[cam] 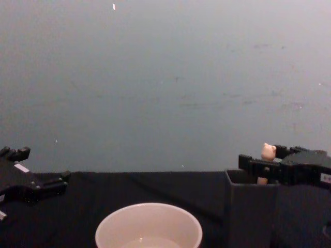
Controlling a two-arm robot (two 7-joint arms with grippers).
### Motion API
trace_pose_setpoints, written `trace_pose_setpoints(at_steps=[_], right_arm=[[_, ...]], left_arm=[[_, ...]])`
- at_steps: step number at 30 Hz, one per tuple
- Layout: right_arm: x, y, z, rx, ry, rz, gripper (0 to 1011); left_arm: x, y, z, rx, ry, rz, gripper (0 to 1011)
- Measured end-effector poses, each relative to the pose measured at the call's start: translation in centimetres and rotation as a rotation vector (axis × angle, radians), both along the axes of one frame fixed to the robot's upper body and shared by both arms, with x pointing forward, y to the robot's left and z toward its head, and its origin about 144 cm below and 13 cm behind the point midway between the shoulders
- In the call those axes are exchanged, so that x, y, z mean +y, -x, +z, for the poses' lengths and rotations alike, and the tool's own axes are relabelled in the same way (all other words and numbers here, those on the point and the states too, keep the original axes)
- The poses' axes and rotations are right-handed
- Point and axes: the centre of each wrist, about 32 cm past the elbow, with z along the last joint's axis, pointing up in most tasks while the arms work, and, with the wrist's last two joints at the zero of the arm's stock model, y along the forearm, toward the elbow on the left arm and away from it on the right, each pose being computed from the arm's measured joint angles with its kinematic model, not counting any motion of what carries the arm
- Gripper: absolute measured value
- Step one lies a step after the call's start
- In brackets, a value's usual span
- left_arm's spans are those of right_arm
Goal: Pick up the stirring spoon with one hand, stir inside the cup, then place it back in its original position.
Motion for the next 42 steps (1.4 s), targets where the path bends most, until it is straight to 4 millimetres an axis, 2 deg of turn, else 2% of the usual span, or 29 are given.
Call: trace_pose_setpoints(at_steps=[22,26,30,32,42], right_arm=[[0.21,-0.24,0.06,0.004,0.004,0.003,993],[0.21,-0.23,0.05,0.004,0.004,0.003,924],[0.21,-0.23,0.04,0.005,0.004,0.002,790],[0.21,-0.23,0.04,0.004,0.004,0.002,758],[0.22,-0.23,0.04,0.004,0.003,0.002,414]], left_arm=[[0.00,0.00,0.00,0.000,0.000,0.000,1001],[0.00,0.00,0.00,0.000,0.000,0.000,1001],[0.00,0.00,0.00,0.000,0.000,0.000,1002],[0.00,0.00,0.00,0.000,0.000,0.000,1001],[0.00,0.00,0.00,0.000,0.000,0.000,1001]])
